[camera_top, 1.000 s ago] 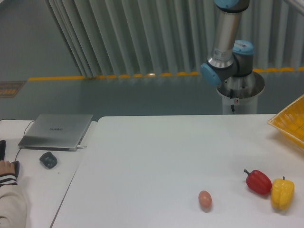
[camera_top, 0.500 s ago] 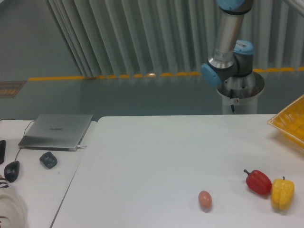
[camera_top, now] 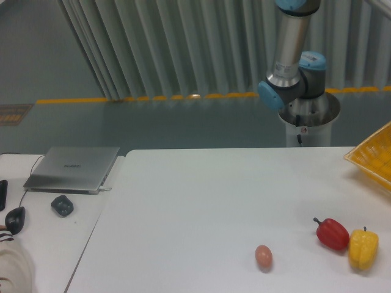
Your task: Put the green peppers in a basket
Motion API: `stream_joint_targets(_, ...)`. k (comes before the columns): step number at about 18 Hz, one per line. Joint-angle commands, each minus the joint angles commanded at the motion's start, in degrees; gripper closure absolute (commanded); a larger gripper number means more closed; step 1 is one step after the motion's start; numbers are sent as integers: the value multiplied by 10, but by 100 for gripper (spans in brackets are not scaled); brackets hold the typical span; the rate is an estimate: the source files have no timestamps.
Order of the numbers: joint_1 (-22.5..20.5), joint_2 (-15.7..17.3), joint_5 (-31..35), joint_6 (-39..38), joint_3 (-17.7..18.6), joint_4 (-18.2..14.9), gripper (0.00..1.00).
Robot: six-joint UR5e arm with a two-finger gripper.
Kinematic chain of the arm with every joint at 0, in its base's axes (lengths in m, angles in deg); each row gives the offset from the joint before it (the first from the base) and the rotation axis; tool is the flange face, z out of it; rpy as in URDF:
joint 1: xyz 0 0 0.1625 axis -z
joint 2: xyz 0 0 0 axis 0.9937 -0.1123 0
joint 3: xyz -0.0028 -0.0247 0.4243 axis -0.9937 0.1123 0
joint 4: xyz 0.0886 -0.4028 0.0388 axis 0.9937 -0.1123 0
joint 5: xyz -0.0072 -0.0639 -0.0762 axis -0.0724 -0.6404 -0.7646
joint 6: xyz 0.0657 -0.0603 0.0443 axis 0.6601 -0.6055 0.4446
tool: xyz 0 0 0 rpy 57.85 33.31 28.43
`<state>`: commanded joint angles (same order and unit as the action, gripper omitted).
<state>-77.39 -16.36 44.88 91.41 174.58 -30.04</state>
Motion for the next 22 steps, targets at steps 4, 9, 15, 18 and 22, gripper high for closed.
stream_joint_targets(4, 25, 2, -1, 71, -28, -42, 0)
stream_joint_targets(9, 29, 5, -2, 233, -39, -64, 0)
stream_joint_targets(15, 36, -9, 1, 308, -44, -65, 0)
stream_joint_targets(18, 40, -12, 1, 309, -42, -65, 0)
stream_joint_targets(22, 41, -15, 1, 309, -41, -65, 0)
